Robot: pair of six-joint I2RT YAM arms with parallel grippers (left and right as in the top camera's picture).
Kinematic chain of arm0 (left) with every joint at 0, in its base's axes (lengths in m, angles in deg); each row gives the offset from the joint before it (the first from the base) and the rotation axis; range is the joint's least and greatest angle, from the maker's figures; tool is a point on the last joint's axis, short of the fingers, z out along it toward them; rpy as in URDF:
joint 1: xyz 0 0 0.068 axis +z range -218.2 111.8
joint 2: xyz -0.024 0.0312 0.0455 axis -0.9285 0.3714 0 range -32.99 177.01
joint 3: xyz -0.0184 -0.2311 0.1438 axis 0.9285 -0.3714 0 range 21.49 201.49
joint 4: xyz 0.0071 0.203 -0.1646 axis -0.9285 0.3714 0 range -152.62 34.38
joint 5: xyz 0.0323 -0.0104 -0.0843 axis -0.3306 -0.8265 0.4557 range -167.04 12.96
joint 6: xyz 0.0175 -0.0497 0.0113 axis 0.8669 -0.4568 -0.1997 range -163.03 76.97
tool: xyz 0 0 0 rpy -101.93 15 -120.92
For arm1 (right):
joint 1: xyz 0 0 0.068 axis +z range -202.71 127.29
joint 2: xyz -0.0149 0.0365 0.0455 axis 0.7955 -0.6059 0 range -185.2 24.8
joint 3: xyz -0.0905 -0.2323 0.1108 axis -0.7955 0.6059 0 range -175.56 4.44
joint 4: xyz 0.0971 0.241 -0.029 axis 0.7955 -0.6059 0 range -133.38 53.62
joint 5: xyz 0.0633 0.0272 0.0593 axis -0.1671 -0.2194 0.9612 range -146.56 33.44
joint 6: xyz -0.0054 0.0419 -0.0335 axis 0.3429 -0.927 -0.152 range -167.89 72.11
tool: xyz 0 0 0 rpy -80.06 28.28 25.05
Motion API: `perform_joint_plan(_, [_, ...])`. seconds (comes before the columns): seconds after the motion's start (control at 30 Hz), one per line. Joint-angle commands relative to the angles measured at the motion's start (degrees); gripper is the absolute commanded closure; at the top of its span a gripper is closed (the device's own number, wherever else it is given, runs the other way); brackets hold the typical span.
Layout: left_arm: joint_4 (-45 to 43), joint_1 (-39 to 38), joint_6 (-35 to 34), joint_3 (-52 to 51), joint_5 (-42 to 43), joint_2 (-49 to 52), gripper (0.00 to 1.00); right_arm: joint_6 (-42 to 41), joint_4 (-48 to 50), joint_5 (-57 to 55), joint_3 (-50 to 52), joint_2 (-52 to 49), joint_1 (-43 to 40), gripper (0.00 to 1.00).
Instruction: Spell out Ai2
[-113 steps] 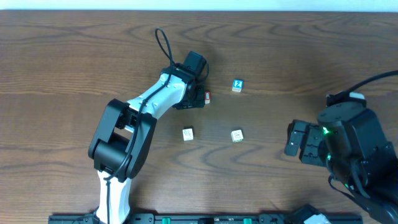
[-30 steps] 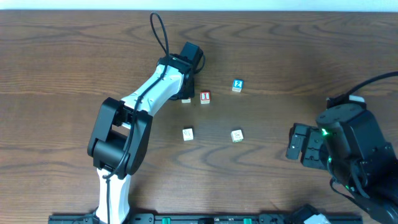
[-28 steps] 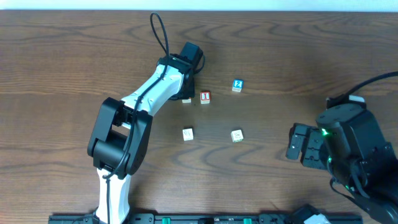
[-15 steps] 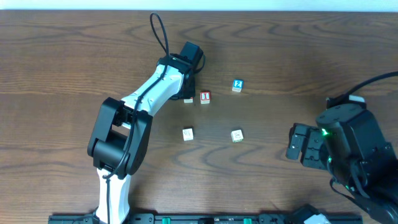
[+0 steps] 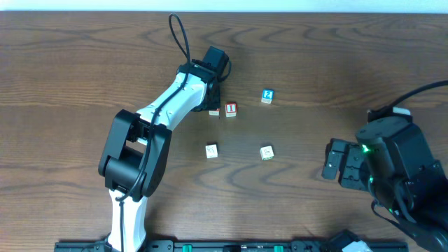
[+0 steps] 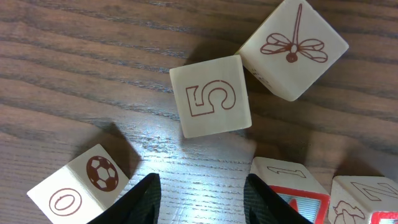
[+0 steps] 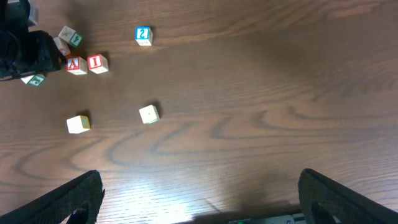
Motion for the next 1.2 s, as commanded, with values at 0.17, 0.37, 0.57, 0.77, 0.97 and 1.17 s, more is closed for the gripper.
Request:
perform_joint_plan(0.17, [0.0,0.0,0.0,-0.2,1.9,-1.0,0.55,-1.0,0.0,-0.3,-0.6,0.1,-0.4,0.01])
perform_joint_plan(0.37, [0.0,0.0,0.0,-0.2,2.7,-1.0,0.55,-1.0,0.0,-0.3,-0.6,0.1,-0.4,0.01])
perform_joint_plan(0.57, [0.1,0.0,0.0,-0.2,3.0,-1.0,0.52,-1.0,0.0,-0.3,-0.6,0.1,-0.4,0.01])
perform_joint_plan(0.77, [0.3,0.0,0.0,-0.2,3.0,-1.0,0.51,-1.0,0.0,-0.2,-0.6,0.1,-0.4,0.01])
perform_joint_plan(0.97, [0.4,0.0,0.0,-0.2,3.1,-1.0,0.50,-1.0,0.0,-0.3,-0.6,0.1,-0.4,0.01])
perform_joint_plan(1.17, [0.5,0.0,0.0,-0.2,3.1,-1.0,0.48,-1.0,0.0,-0.3,-0.6,0.1,-0.4,0.01])
